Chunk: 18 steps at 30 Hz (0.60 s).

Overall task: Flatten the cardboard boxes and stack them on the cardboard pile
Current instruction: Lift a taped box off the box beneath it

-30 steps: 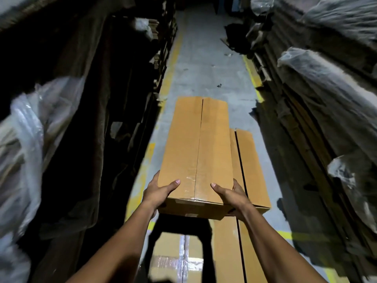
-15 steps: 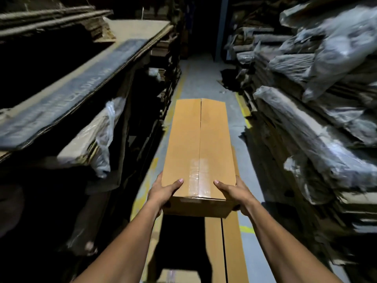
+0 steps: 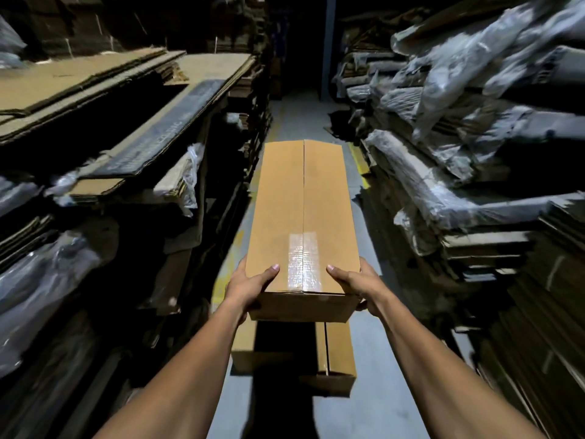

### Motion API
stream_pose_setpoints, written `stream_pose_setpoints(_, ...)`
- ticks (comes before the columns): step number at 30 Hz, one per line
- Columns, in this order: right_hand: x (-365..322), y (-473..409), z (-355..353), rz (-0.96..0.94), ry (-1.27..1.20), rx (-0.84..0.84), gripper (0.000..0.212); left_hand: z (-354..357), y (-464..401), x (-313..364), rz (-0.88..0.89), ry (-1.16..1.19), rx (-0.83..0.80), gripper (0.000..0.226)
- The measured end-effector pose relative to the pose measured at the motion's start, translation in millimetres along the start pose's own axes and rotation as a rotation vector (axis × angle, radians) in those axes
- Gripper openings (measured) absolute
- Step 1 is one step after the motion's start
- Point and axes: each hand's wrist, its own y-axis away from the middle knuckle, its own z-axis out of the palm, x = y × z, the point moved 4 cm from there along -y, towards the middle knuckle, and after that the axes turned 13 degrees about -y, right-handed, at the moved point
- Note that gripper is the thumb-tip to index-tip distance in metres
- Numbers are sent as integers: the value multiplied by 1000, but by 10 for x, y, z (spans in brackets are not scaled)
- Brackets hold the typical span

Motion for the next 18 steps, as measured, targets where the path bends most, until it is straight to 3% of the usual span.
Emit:
stream_pose_setpoints(4,451,921,-237,-13,3,14,73,20,956,-343,6,-8,-24,97)
stream_pose_setpoints(10,1474,2095,-561,15,13,5,60,255,2283,-1210,-38,21,-58,76)
stream_pose_setpoints(14,2417,2640,-796,78,15,-5,56,610,2920,-2110,-86,-7,-75,92)
stream_pose_setpoints(18,3526,2860,-1064,128,35,6,72,1077,3353,-2996,-150,-46,-101,99)
